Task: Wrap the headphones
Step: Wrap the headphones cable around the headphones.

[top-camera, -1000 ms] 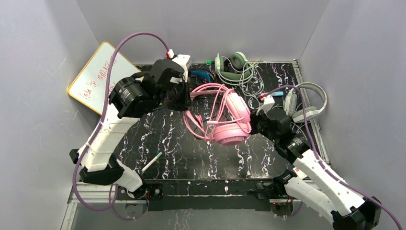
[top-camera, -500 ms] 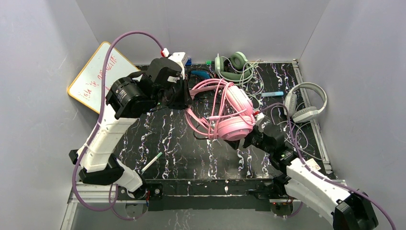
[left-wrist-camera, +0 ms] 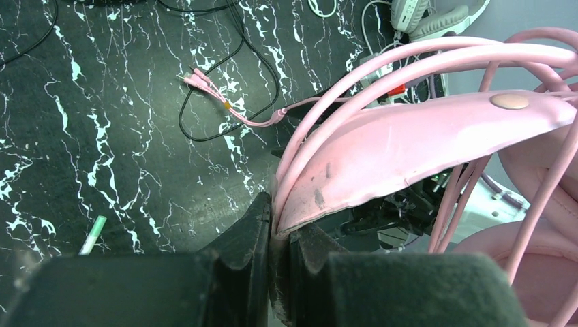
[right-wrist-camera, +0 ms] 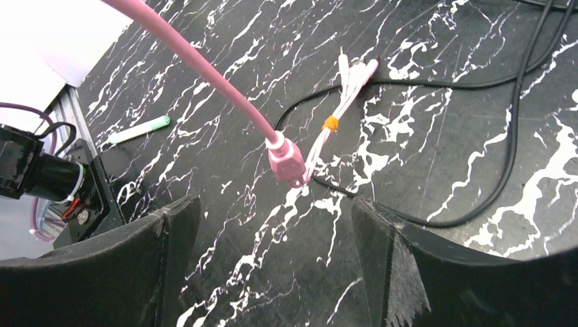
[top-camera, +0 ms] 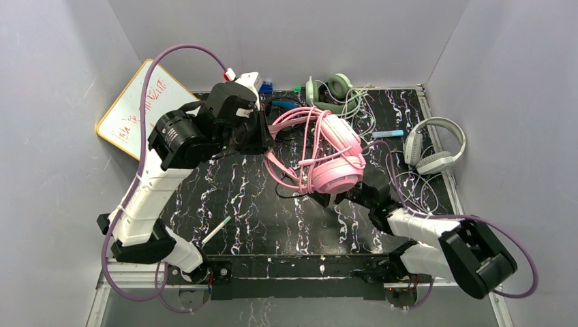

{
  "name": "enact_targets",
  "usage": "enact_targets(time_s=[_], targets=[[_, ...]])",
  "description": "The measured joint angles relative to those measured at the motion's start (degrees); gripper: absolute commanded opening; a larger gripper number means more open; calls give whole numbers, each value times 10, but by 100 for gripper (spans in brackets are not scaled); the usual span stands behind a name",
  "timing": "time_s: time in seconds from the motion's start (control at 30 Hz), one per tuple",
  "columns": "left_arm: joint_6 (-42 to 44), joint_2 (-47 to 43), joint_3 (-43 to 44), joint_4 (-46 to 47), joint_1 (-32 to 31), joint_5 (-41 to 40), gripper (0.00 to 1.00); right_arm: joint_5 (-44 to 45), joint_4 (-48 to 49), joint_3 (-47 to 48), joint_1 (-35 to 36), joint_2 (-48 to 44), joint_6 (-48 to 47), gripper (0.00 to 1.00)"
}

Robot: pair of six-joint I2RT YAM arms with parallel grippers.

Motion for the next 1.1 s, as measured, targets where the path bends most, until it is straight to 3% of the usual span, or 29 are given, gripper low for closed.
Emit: enact_targets(time_s=[0.1, 0.4, 0.47, 0.63, 0.9, 1.1], targets=[[-8, -4, 0, 1, 0, -3, 0, -3, 40, 11, 0, 42, -1, 83], [-26, -20, 0, 14, 0, -9, 0, -10, 116, 57, 0, 132, -5, 55], [-33, -24, -6, 25, 0, -10, 0, -11, 129, 57, 0, 143, -3, 44], [-55, -37, -31, 63, 0, -11, 0, -22, 158, 57, 0, 175, 9, 1], [-66, -36, -31, 80, 0, -49, 0, -64, 176, 58, 0, 172, 25, 1], [-67, -29, -47, 129, 17, -69, 0, -126, 135, 44, 2, 81, 67, 1]])
